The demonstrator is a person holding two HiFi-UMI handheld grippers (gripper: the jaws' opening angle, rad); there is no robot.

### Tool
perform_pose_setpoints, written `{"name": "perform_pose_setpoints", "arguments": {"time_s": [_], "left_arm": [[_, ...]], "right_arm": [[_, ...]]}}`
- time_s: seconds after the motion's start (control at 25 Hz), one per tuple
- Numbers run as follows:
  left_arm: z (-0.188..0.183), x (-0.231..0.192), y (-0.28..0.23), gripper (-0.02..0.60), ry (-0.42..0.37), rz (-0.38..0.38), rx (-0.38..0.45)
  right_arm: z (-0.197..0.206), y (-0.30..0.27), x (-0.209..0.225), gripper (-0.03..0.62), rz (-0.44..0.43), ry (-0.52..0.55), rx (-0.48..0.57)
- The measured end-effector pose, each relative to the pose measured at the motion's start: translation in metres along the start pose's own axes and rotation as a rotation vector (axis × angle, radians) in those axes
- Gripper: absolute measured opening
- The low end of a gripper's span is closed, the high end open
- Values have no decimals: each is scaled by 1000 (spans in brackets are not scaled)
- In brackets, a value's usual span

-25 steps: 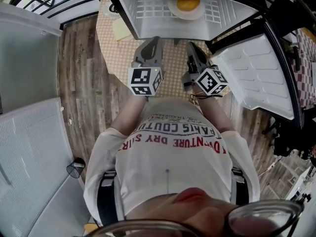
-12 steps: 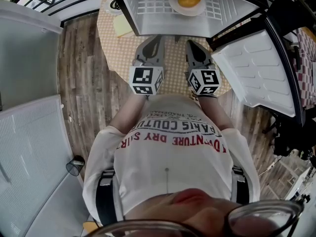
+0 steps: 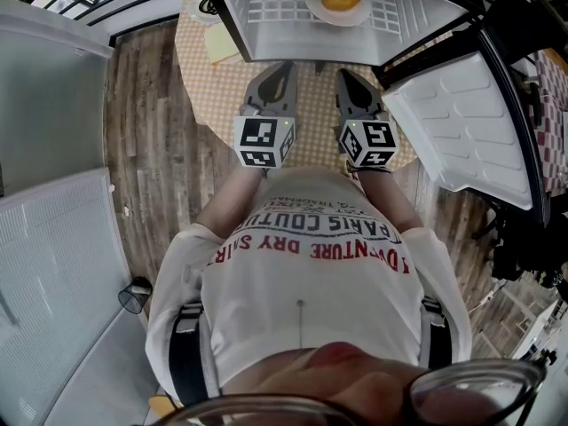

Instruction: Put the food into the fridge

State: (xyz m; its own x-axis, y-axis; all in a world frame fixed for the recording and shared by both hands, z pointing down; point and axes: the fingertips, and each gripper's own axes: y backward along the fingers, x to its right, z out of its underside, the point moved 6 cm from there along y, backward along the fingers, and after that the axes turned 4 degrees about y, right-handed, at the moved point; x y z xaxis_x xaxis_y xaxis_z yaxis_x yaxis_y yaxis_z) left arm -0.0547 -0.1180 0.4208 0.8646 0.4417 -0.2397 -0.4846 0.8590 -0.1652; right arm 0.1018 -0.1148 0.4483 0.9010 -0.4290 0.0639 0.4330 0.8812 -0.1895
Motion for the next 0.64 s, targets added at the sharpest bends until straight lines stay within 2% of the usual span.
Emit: {"name": "perform_pose_setpoints", "arguments": {"time_s": [0.2, 0.4, 0.64], "left_arm": [[-1, 0, -1, 28, -6, -2, -3], [-2, -1, -3, 28, -6, -2, 1], [-3, -3, -4, 28, -5, -12, 4]], "right_arm": [[-6, -1, 3, 26, 7, 36, 4], [-9, -2, 12, 26, 21, -45, 8], [-10, -2, 19, 26, 42, -45, 11]]}}
